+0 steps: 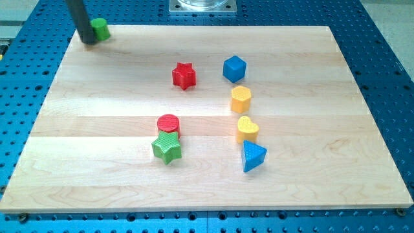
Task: Drag the green circle to the right side
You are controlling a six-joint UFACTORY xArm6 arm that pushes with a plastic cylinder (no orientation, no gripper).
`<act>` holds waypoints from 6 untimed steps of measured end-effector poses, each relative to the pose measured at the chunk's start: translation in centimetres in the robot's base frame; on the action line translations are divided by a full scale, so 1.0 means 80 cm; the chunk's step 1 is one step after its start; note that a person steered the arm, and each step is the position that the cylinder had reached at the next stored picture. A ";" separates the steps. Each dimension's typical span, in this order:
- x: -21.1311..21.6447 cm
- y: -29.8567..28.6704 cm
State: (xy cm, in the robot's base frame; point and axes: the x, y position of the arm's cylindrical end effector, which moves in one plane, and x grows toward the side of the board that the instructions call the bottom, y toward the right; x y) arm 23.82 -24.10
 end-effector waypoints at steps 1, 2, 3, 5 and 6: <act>-0.017 -0.039; -0.059 -0.032; -0.051 0.027; -0.008 0.054; 0.047 0.086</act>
